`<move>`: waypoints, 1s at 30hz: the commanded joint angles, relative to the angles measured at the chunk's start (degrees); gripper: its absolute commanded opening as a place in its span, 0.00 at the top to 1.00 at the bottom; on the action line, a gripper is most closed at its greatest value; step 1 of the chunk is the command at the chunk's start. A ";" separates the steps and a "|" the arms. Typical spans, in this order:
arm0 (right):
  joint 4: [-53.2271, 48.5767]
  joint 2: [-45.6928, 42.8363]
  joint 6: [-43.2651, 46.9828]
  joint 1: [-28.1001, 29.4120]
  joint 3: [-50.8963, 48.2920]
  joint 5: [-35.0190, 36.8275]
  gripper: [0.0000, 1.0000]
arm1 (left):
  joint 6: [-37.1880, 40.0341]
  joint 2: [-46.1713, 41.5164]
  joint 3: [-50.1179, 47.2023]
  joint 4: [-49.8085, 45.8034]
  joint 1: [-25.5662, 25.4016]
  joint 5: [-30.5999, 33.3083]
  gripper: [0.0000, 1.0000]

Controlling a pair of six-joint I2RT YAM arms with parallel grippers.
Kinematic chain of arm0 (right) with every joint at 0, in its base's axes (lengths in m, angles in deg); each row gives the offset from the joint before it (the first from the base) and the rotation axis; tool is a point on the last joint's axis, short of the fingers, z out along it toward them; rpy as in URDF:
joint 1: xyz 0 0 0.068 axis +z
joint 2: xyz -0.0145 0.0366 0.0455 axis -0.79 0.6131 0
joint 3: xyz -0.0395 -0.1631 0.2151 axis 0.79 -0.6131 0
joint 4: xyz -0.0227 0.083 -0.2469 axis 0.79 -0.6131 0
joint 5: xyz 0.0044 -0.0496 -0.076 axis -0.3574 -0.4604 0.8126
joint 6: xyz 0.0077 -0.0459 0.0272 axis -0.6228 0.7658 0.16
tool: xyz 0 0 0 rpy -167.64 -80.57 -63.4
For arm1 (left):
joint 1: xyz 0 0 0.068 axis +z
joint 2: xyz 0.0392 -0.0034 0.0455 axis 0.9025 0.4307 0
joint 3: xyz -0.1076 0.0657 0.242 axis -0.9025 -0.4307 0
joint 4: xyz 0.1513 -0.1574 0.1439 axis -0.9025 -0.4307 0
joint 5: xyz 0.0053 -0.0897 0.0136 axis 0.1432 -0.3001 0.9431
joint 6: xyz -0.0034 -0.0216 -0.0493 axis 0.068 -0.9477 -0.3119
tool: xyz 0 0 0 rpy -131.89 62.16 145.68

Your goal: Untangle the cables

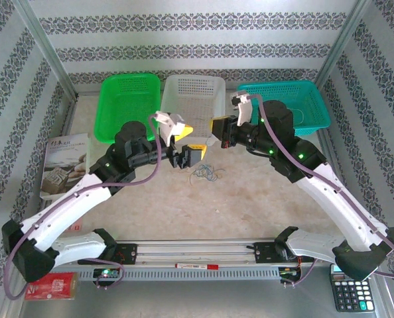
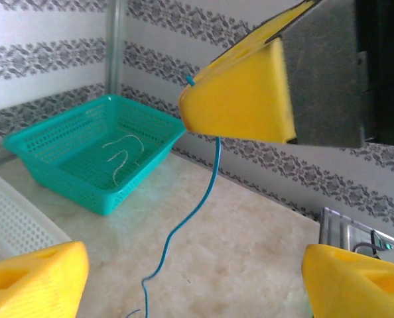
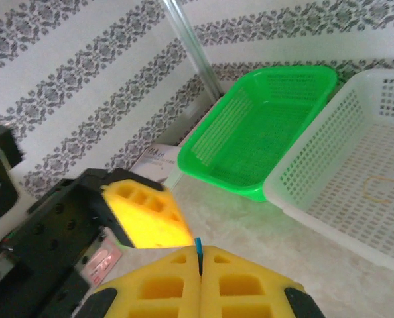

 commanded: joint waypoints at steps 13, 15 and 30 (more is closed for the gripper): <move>4.39 -2.33 -3.02 -0.74 -4.38 -6.03 1.00 | -4.93 8.57 3.35 7.37 -0.74 -9.93 0.48; 5.18 -2.61 -3.84 -0.72 -4.89 -6.47 1.00 | -5.71 9.23 3.41 8.31 -0.72 -10.33 0.53; 11.19 -12.32 -6.86 -3.75 -17.23 -1.38 0.48 | -11.12 9.53 3.60 11.73 -0.81 -6.73 1.00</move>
